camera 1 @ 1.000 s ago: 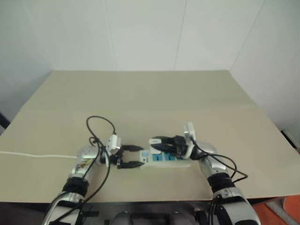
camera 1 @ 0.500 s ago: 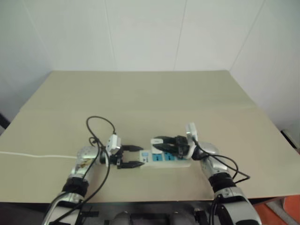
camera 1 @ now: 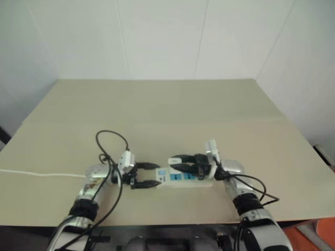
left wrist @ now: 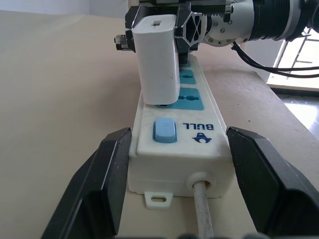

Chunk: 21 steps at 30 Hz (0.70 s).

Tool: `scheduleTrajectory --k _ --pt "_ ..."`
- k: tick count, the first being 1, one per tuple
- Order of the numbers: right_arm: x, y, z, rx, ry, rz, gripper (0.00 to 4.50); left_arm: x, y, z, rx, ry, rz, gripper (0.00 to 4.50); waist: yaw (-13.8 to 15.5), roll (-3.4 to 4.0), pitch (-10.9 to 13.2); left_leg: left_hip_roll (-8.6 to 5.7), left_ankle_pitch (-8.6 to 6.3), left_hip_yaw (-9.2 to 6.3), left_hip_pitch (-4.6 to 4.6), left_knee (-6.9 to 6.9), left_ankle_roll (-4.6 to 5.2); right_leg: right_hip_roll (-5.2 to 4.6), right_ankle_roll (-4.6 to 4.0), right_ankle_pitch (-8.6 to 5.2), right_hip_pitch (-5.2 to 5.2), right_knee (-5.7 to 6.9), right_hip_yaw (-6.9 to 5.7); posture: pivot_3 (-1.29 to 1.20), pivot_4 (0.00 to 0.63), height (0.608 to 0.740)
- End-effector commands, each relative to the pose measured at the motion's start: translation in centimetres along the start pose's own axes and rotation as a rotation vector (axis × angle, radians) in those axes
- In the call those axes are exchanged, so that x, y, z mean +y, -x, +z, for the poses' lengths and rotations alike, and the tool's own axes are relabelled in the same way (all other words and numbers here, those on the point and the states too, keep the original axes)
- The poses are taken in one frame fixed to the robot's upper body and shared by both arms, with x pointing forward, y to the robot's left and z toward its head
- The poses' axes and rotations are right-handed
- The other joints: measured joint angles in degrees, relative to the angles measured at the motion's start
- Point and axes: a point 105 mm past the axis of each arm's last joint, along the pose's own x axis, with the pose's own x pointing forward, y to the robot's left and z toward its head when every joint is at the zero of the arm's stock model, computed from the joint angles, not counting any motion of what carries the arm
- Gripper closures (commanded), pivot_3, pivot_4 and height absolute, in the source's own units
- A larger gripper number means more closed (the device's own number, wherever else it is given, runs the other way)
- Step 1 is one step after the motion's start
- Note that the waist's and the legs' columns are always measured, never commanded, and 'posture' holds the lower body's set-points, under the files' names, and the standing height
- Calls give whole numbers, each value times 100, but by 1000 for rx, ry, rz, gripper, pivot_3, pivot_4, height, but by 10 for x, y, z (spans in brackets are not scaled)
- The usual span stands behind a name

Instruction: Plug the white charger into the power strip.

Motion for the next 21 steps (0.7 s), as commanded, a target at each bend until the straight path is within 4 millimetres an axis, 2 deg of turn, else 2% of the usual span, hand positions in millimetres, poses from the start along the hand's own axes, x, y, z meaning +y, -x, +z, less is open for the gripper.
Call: scheduleTrajectory --k 1,9,21 --pt "-2 19 -17 75 -46 -35 3378 -8 -1 -8 35 15 -37 1676 2 0 -1 0 0 0 2 0 0 0 0 0 2 0 0 0 150 740" --pt "-7 38 -15 113 -17 -43 3378 -7 -1 -7 36 13 -37 1676 25 2 -3 -2 0 0 2 2 0 -2 0 0 5 0 0 0 150 740" --pt "0 27 -20 150 81 4 3378 -7 -4 -7 32 14 -37 1676 38 2 -3 -4 0 0 0 1 0 -5 0 0 5 -4 0 0 150 740"
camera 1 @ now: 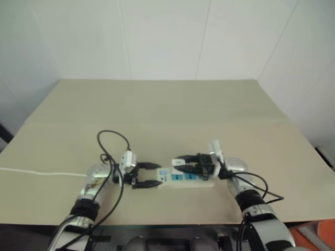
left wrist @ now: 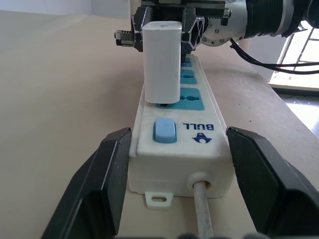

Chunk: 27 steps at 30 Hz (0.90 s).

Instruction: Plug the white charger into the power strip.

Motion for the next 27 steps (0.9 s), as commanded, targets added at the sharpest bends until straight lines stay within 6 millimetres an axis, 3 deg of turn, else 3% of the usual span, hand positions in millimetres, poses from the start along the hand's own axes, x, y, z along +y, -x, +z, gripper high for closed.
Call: scheduleTrajectory --k 1,15,27 --pt "2 15 -20 133 -14 -26 3378 -7 0 -8 31 17 -34 1676 -4 0 0 0 0 0 0 0 0 0 0 0 0 0 0 0 150 740" --pt "-2 12 -32 228 -153 -10 3378 -8 1 -8 30 18 -23 1676 -34 5 -9 1 0 1 22 -1 0 1 -3 -2 12 4 4 0 150 740" --pt "10 18 -39 192 -42 -17 3378 -8 2 -8 30 19 -18 1676 -26 4 -13 1 0 2 48 -4 -1 0 9 -15 42 -2 5 0 150 740"
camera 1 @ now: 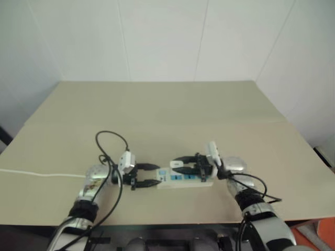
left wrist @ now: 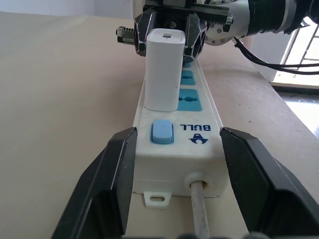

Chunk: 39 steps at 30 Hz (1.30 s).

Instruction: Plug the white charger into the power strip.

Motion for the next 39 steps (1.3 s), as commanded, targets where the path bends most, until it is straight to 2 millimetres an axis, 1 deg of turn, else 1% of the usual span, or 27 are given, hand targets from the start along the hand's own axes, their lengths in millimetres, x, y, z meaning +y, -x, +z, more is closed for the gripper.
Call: scheduleTrajectory --k 1,7,8,10,11,12,15,18,19,24,27,28,30,33,34,35,37,38,39 --pt "12 19 -35 133 -106 -30 3378 -7 -1 -7 27 18 -37 1676 1 0 0 0 0 0 0 -1 0 0 -1 0 0 -1 0 0 150 740" --pt "12 19 -37 151 -138 -19 3378 -7 -1 -7 28 17 -39 1676 0 0 0 0 0 0 2 -2 0 -2 -9 0 1 -1 0 0 150 740" --pt "12 19 -38 155 -137 -19 3378 -7 -1 -7 28 17 -39 1676 0 0 0 0 0 0 2 -2 0 -1 -23 -8 1 -1 0 0 150 740" --pt "12 19 -37 154 -110 -26 2664 -8 -1 -7 28 17 -39 1676 -1 0 0 0 0 0 3 -2 0 -2 -28 -11 2 -1 0 0 150 740" --pt "12 19 -35 145 -91 -27 2462 -8 -1 -7 29 17 -38 1676 3 -3 -2 0 0 0 2 -2 0 -2 -28 -11 2 -1 0 0 150 740" --pt "12 19 -34 135 -74 -27 2157 -8 0 -7 29 17 -38 1676 0 -7 -4 0 0 0 2 -3 0 -2 -28 -11 3 -3 -1 0 150 740" --pt "12 19 -27 94 -33 -24 1111 -8 0 -7 28 17 -37 1676 -7 -12 -7 1 0 0 2 -5 0 -2 -28 -11 3 -7 0 0 150 740" --pt "12 22 -21 73 -1 -8 155 -8 0 -7 27 18 -36 1676 -7 -12 -6 1 0 1 2 -6 0 -1 -28 -11 3 -6 -1 0 150 740" --pt "12 24 -19 74 9 3 25 -8 -1 -7 27 18 -36 1676 -6 -12 -6 1 0 0 2 -6 0 -1 -28 -12 2 -6 0 0 150 740" --pt "9 36 -9 82 54 16 25 -5 0 0 -12 15 -23 1676 -4 -12 -5 1 0 0 0 -7 0 -1 -28 -11 0 -7 -1 0 150 740" --pt "6 42 -4 89 73 5 25 -2 1 17 -127 56 -34 1676 -11 -13 0 1 0 1 -8 -7 0 -2 -34 -14 -10 -6 0 0 150 740" --pt "5 46 -3 94 79 -5 3 -3 4 24 -145 59 -63 1493 -14 -14 1 1 0 1 -17 -7 0 -1 -32 -13 -21 -5 0 0 150 740" --pt "4 51 -1 99 84 -15 0 -6 6 30 -155 61 -97 1102 -20 -14 6 3 0 1 -42 -6 0 3 -19 8 -46 -1 0 0 150 740" --pt "4 59 2 105 92 -32 0 -7 12 39 -177 59 -92 184 -23 -13 11 5 0 0 -50 -10 0 6 -19 7 -53 -5 0 0 150 740" --pt "4 63 5 105 100 -41 0 -9 19 39 -155 57 -92 22 -23 -13 14 5 0 0 -52 -11 0 6 -19 7 -54 -8 0 0 150 740" --pt "4 66 7 105 108 -48 0 -11 24 39 -137 53 -86 22 -32 -13 19 5 0 1 -54 -13 0 6 -18 7 -55 -10 0 0 150 740" --pt "2 76 15 111 137 -74 0 -7 39 42 -125 22 0 22 -67 2 42 5 -1 2 -55 -18 -1 5 -19 5 -60 -12 2 0 150 740" --pt "2 79 17 113 145 -82 0 -6 42 43 -125 14 25 22 -71 4 51 4 -1 4 -59 -19 -2 3 -19 5 -63 -12 4 0 150 740" --pt "-1 88 23 128 170 -118 0 -5 52 45 -105 4 53 22 -73 4 63 4 -1 4 -59 -19 -2 3 -19 5 -64 -12 4 0 150 740"
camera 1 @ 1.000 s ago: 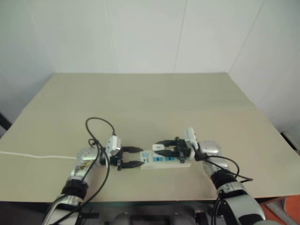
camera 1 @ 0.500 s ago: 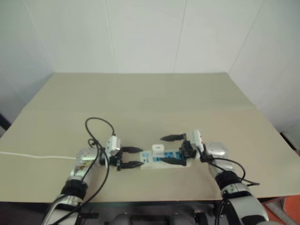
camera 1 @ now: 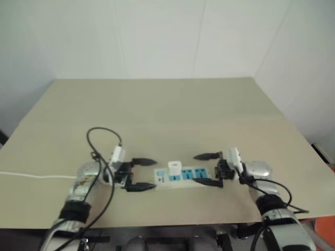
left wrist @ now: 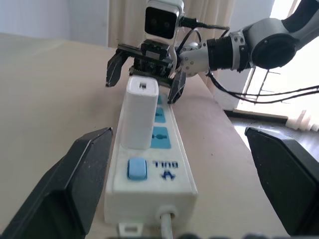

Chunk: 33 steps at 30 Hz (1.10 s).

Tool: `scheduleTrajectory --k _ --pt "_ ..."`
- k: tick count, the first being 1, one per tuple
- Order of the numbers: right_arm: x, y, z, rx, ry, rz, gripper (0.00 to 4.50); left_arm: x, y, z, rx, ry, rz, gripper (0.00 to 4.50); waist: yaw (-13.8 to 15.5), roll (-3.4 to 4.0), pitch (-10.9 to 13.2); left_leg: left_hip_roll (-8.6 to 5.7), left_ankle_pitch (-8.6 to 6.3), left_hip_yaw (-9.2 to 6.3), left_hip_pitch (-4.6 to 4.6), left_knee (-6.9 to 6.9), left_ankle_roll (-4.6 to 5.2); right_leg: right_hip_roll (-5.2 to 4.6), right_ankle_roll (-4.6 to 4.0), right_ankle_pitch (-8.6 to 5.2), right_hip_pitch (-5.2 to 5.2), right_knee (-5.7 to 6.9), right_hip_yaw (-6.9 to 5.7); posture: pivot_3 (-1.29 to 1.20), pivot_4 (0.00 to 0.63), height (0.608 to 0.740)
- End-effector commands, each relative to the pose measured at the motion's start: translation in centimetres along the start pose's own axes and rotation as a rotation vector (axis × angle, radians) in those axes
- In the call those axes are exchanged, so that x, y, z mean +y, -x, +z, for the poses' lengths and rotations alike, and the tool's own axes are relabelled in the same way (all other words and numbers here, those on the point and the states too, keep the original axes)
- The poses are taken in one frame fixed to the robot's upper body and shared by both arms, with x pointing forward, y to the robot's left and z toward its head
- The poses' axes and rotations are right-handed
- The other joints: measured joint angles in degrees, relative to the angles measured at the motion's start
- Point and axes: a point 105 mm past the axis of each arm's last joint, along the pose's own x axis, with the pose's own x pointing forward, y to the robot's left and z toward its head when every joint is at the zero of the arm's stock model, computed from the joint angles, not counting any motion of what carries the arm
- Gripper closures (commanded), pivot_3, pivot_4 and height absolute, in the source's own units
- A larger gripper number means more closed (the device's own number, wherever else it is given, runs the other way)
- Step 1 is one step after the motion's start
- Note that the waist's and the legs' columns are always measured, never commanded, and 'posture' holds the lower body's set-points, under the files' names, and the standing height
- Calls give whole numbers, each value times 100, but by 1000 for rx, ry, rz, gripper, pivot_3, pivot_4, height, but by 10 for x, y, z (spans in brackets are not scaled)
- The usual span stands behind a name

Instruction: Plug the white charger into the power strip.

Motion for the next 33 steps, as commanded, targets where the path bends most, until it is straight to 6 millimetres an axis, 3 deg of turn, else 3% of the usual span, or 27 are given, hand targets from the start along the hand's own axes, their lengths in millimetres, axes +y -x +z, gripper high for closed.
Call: scheduleTrajectory --k 1,5,10,16,21,33 --pt "-16 29 31 1 114 -63 0 4 26 20 20 -80 87 22 -1 -1 29 0 0 0 0 1 0 0 0 0 0 1 0 0 150 740" --pt "-31 87 58 127 119 -149 0 4 75 23 267 -172 162 22 19 3 74 0 0 0 1 1 0 -2 -3 -1 -3 1 0 0 150 740" --pt "-33 132 88 290 153 -166 0 5 114 44 370 -240 268 22 42 8 82 0 0 15 4 -35 -1 -14 -43 -23 -3 -38 -1 0 150 740" --pt "-32 141 103 359 210 -148 0 -2 120 51 353 -253 292 22 27 8 85 3 0 25 2 -81 -1 -13 -8 -4 -10 -67 -1 0 150 740" --pt "-31 142 103 365 215 -144 0 -6 115 43 339 -230 290 22 37 9 88 5 -1 26 -1 -83 -1 -9 -8 -4 -17 -65 -1 0 150 740" --pt "-26 147 103 382 218 -149 0 1 109 44 324 -243 296 22 60 9 88 4 0 26 1 -64 -1 -8 -5 -1 -11 -56 -1 0 150 740"
